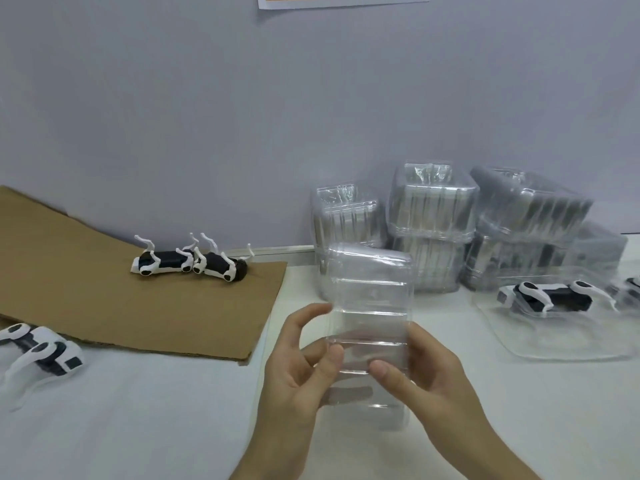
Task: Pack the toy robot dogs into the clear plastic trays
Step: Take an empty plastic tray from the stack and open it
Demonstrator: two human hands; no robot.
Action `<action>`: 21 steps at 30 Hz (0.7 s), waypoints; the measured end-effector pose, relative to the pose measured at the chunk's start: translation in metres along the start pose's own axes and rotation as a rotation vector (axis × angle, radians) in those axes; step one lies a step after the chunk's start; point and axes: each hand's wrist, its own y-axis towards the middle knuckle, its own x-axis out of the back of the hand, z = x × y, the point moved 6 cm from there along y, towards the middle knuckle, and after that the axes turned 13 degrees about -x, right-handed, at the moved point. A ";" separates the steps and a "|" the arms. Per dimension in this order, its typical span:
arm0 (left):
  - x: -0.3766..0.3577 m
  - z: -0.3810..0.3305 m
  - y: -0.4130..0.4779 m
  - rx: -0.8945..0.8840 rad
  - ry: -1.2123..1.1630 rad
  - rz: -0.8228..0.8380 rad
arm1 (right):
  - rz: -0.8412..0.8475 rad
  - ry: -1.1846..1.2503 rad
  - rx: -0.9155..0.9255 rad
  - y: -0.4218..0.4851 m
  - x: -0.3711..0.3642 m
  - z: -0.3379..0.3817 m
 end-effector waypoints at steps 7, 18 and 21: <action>0.010 0.008 0.002 0.083 0.017 -0.097 | -0.033 -0.044 -0.051 0.000 0.002 -0.003; 0.015 0.007 0.001 0.075 0.085 -0.164 | -0.080 -0.075 -0.092 0.001 0.009 -0.003; 0.015 0.007 0.003 0.057 0.074 -0.170 | -0.085 -0.067 -0.094 0.002 0.012 -0.001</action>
